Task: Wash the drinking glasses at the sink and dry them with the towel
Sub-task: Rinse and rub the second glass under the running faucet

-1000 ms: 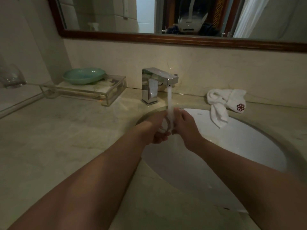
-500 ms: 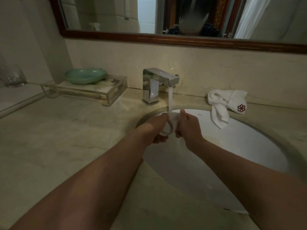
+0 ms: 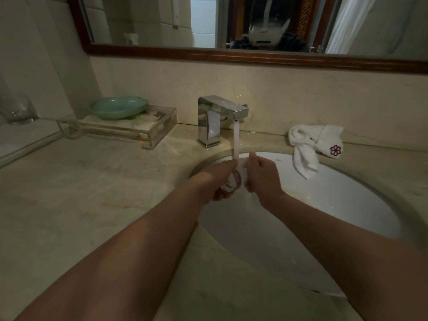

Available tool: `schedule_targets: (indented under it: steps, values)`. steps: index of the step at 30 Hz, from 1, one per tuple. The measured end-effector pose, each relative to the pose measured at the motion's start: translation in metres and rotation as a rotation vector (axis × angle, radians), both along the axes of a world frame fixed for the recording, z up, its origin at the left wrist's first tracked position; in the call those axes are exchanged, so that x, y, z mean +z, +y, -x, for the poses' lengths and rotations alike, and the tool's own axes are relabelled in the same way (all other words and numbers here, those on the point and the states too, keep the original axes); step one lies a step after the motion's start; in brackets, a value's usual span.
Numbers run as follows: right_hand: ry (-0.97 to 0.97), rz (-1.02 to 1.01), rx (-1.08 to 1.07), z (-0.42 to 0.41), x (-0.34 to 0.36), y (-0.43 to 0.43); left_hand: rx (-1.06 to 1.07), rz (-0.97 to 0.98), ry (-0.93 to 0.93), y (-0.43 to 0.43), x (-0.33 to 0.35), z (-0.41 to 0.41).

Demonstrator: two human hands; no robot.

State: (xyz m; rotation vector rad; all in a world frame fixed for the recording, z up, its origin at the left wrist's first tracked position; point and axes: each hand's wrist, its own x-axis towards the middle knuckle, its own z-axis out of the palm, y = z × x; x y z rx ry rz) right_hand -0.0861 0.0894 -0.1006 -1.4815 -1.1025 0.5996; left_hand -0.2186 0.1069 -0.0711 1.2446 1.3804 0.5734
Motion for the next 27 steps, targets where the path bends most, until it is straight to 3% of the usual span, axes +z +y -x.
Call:
schedule_targets:
  steps: [5,12,15,19,21,24,27]
  values:
    - [0.037,0.005,0.309,0.008,0.005,-0.012,-0.011,0.116,-0.035,0.002,0.007,0.000]
    - [0.111,0.100,0.019,-0.001,0.007,0.000,-0.016,0.019,-0.046,-0.009,0.008,0.000]
    - [0.107,0.149,-0.036,0.002,0.005,0.000,-0.056,-0.074,0.066,-0.009,0.007,0.000]
    - [0.238,0.056,0.144,0.007,0.010,-0.004,-0.020,-0.015,-0.084,0.000,0.007,0.003]
    - [0.215,0.019,0.220,0.011,0.013,-0.006,-0.040,0.038,-0.180,0.003,0.009,0.004]
    - [0.076,-0.002,0.155,0.014,0.011,-0.001,-0.090,0.108,-0.184,0.001,0.009,0.006]
    - [0.119,0.071,0.041,0.008,0.013,0.001,-0.048,0.061,-0.133,0.001,0.005,0.006]
